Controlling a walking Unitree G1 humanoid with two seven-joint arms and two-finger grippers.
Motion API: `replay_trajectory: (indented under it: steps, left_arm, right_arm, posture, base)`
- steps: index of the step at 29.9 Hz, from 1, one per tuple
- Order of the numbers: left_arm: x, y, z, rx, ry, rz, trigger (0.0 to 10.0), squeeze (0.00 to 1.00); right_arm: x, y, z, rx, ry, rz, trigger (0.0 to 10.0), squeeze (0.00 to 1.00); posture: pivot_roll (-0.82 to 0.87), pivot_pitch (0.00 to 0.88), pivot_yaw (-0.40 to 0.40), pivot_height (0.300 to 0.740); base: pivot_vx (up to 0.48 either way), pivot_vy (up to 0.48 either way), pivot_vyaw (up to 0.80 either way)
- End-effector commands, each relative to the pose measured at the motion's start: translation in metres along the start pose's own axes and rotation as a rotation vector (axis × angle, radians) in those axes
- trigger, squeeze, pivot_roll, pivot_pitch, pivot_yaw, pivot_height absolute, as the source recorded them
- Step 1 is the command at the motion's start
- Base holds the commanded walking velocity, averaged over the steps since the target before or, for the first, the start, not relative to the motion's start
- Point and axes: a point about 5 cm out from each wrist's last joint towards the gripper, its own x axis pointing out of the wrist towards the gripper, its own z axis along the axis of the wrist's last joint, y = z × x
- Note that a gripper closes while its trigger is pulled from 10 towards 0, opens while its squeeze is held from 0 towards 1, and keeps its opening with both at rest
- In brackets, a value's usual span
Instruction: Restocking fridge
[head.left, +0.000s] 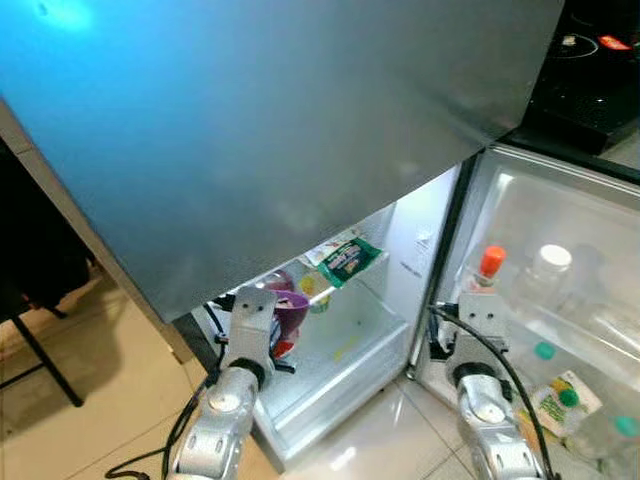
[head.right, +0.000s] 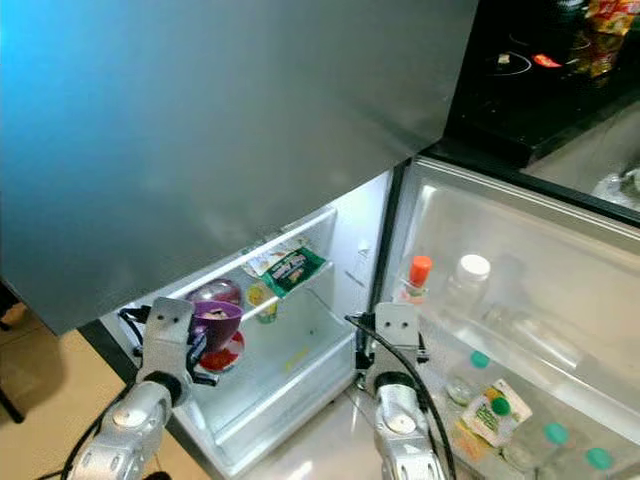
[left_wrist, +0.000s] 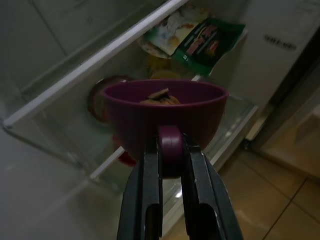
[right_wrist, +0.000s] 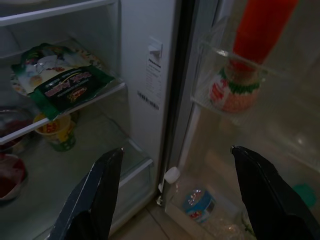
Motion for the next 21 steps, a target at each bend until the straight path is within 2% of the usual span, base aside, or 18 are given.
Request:
replay_trajectory:
  steps: [1, 14, 21]
  left_arm:
    - [-0.002, 0.01, -0.006, 0.01, 0.018, 0.042, 10.0, 0.0]
    - [0.0, 0.012, -0.006, 0.007, 0.018, 0.059, 10.0, 0.0]
    - [0.0, 0.013, -0.006, 0.002, 0.017, 0.064, 10.0, 0.0]
  right_arm:
    - [-0.003, 0.0, -0.007, 0.006, 0.027, 0.002, 10.0, 0.0]
    - [-0.004, 0.004, -0.007, -0.013, 0.021, 0.042, 10.0, 0.0]
    - [-0.007, 0.017, -0.003, -0.02, -0.005, 0.14, 10.0, 0.0]
  posture:
    - [-0.02, 0.173, 0.085, 0.71]
    - [-0.02, 0.174, 0.085, 0.71]
    - [-0.02, 0.174, 0.085, 0.71]
  base:
    - [0.0, -0.424, 0.0]
    - [0.237, -0.404, 0.0]
    - [0.282, -0.381, 0.0]
